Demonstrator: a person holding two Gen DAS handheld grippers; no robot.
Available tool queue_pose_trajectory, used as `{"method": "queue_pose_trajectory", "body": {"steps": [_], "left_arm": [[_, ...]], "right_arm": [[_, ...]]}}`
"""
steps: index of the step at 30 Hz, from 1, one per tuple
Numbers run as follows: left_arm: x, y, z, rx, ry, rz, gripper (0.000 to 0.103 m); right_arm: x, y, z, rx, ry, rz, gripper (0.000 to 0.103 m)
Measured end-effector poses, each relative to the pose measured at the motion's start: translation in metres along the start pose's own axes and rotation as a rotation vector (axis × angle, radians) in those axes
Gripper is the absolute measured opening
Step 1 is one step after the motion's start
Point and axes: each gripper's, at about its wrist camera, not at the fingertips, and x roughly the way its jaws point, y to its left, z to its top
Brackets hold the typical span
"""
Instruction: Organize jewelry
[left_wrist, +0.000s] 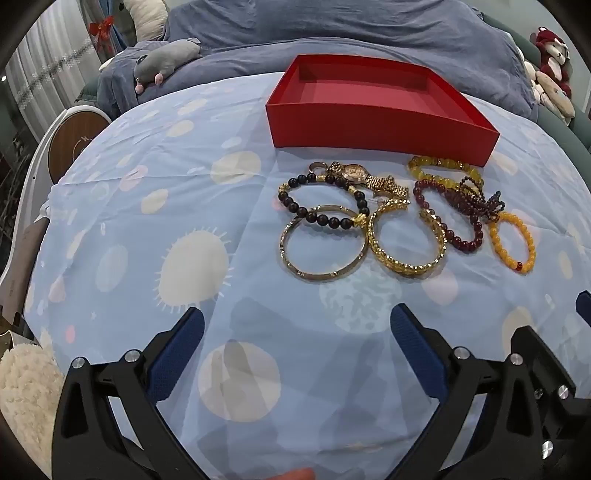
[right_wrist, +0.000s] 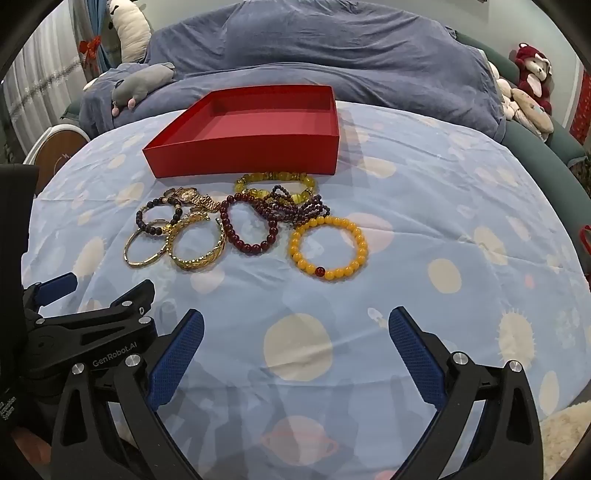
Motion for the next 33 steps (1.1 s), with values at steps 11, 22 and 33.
{"method": "queue_pose_trajectory", "body": {"steps": [11,22,33], "left_arm": [[0.0003,0.0000,0.0001,0.003,0.005,0.003,0.096],[-0.0017,0.0009,-0.0021,0.001,0.006,0.002,0.096],[0.0003,0.0011,-0.0032,0.004,0.010,0.005,0.096]], "right_arm": [[0.0025,0.0018,-0.0007,-0.005,0.007,-0.003,0.097],[-0.0005,0.0015,-0.0002,-0.007,0.005,-0.006,0.097],[0.0031,0.0013,-0.0015,-0.007,0.008,-0.006,0.097]]}}
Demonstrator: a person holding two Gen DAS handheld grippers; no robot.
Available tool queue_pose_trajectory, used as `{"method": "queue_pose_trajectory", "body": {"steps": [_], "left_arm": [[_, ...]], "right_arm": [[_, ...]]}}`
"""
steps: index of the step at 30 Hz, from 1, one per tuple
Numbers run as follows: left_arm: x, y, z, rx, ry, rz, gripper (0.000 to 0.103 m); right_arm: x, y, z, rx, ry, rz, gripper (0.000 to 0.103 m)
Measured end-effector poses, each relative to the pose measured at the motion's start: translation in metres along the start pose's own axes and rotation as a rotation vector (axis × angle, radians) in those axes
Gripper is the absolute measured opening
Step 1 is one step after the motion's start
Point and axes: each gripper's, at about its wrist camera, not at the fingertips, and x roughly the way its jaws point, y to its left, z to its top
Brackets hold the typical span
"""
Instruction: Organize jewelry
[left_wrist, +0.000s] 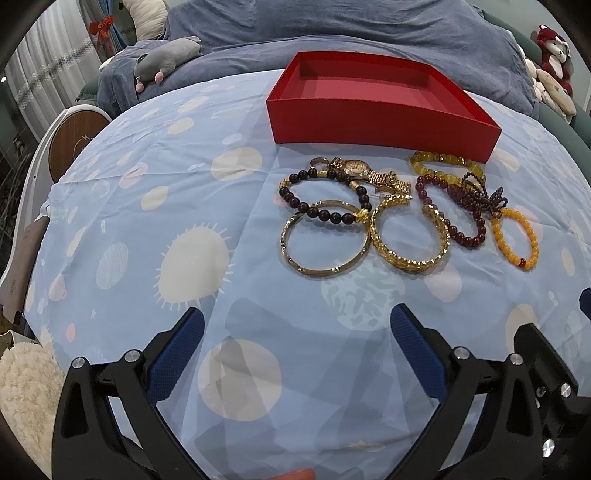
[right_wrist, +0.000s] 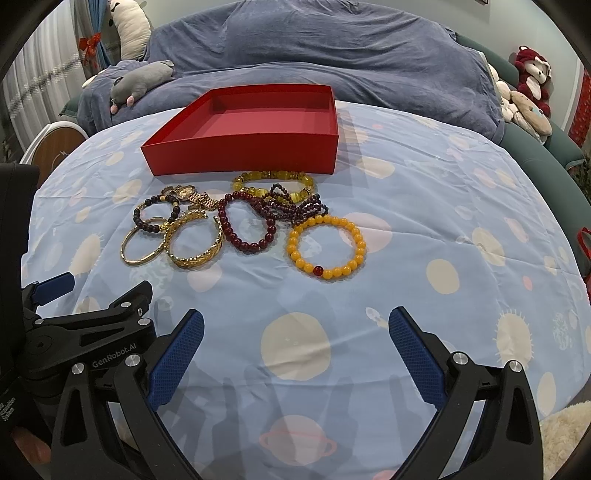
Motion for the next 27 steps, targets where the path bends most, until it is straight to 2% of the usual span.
{"method": "queue_pose_trajectory", "body": {"steps": [27], "left_arm": [[0.0038,0.0030,-0.0013,-0.005,0.006,-0.006,0.096]], "right_arm": [[-0.0004,-0.0041,0.0009,0.008,-0.003,-0.015,0.097]]}}
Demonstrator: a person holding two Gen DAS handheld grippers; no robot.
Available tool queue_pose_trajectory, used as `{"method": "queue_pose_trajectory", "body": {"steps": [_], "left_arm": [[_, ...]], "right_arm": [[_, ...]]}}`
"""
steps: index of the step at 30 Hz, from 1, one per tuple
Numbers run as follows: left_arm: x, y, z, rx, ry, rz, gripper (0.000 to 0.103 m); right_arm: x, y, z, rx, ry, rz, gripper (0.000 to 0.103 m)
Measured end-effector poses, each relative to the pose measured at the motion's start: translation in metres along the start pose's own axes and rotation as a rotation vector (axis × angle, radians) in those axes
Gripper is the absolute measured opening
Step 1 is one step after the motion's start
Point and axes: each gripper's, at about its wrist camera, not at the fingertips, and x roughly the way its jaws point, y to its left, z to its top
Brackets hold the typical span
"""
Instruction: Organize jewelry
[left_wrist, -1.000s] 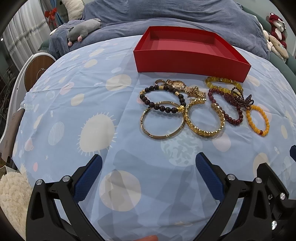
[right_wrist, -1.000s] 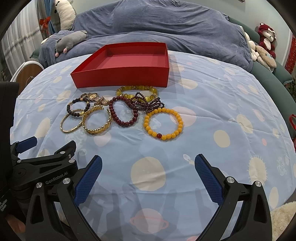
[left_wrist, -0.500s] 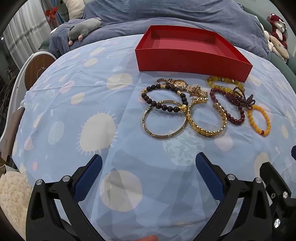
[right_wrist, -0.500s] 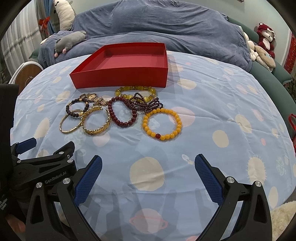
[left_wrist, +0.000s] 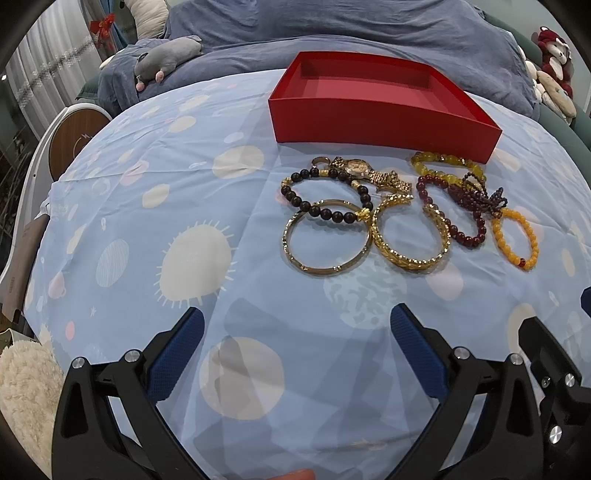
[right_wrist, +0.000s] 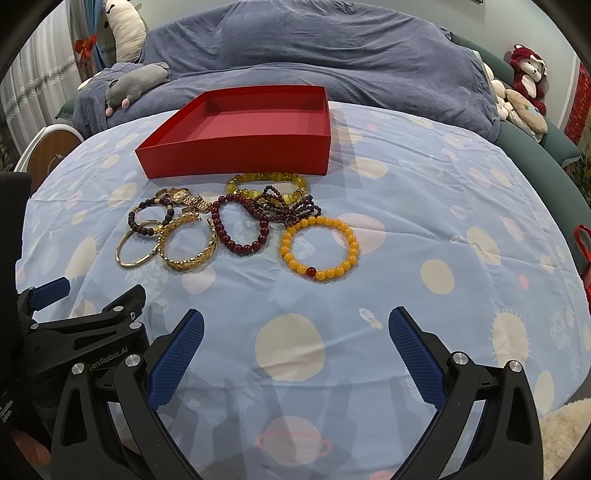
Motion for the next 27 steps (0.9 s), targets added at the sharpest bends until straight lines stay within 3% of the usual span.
{"method": "queue_pose_trajectory", "body": {"steps": [27], "left_arm": [[-0.0008,-0.0021,-0.0007,0.005,-0.001,0.000,0.096]], "right_arm": [[0.0005,-0.0019,0.0008,-0.002,-0.001,0.000,0.097]]}}
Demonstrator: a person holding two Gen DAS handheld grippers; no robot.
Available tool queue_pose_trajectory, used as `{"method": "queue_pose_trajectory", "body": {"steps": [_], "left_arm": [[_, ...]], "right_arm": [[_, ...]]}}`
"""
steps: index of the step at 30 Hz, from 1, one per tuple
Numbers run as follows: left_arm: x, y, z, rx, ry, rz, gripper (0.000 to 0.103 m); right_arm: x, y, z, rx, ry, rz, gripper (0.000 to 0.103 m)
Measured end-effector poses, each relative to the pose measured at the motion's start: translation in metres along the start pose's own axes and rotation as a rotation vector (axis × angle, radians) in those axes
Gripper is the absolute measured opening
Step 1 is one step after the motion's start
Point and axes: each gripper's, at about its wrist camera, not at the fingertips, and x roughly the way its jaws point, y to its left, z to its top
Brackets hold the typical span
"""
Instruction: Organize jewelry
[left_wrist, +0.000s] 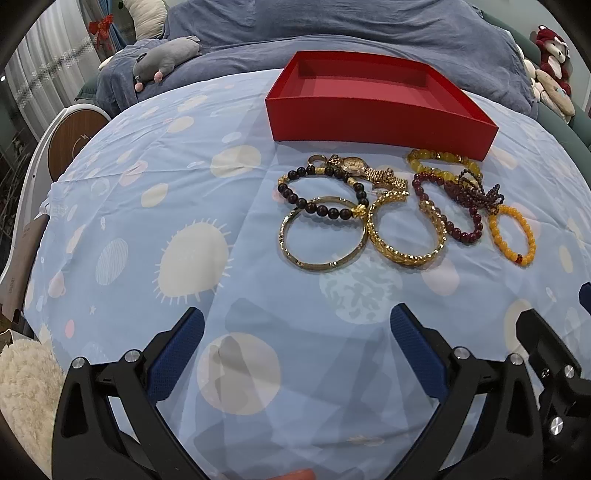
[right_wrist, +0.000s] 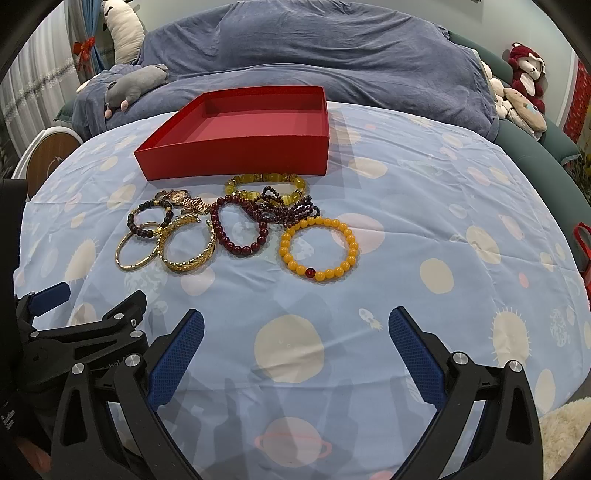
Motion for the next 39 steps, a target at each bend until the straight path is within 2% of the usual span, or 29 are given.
{"method": "queue_pose_trajectory", "body": {"steps": [39], "left_arm": [[-0.0004,0.0026,0.0004,-0.012,-0.003,0.004,0.096]], "right_arm": [[0.0000,-0.0013,0.0021,0.013,-0.001,-0.006,0.097]]}}
